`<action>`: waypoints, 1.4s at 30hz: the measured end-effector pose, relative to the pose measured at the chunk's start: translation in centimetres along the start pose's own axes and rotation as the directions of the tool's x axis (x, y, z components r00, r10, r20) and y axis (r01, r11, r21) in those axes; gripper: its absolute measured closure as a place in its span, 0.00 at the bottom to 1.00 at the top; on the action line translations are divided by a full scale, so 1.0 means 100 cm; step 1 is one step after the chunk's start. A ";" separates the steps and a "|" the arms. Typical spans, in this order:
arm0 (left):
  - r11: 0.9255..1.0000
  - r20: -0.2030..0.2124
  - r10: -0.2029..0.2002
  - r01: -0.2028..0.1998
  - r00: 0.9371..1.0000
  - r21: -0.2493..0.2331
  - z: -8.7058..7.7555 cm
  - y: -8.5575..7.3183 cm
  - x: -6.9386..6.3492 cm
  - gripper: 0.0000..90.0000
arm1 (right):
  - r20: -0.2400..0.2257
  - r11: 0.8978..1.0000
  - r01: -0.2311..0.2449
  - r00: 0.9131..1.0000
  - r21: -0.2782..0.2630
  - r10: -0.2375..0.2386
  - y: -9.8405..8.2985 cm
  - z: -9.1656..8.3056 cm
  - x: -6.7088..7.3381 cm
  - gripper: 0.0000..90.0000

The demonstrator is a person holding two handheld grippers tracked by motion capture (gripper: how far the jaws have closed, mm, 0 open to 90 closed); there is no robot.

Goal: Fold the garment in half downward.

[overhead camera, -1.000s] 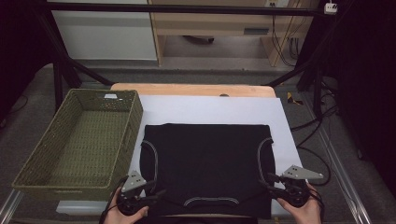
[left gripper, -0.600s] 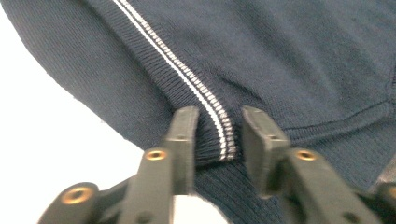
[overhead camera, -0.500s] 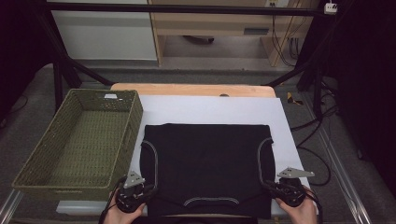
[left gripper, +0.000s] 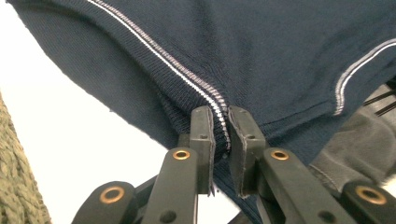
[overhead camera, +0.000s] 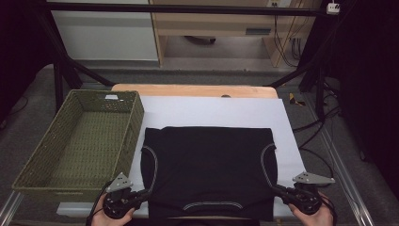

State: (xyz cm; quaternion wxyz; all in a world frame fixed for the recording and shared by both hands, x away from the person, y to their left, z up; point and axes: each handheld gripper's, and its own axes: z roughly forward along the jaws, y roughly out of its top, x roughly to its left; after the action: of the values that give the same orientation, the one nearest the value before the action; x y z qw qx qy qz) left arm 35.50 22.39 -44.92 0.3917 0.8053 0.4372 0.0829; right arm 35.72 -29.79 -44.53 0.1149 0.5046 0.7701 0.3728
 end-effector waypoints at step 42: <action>0.960 0.104 0.243 -0.254 0.964 0.120 0.054 0.011 -0.081 0.81 | -0.238 0.968 0.240 0.947 0.073 -0.217 0.001 0.057 0.081 0.68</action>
State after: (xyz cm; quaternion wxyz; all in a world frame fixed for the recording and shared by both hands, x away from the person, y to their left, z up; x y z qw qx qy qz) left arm 33.85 12.85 -46.13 0.3429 0.8809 0.3193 0.0666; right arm 35.19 -20.15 -46.79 0.0424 0.3710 0.8493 0.3731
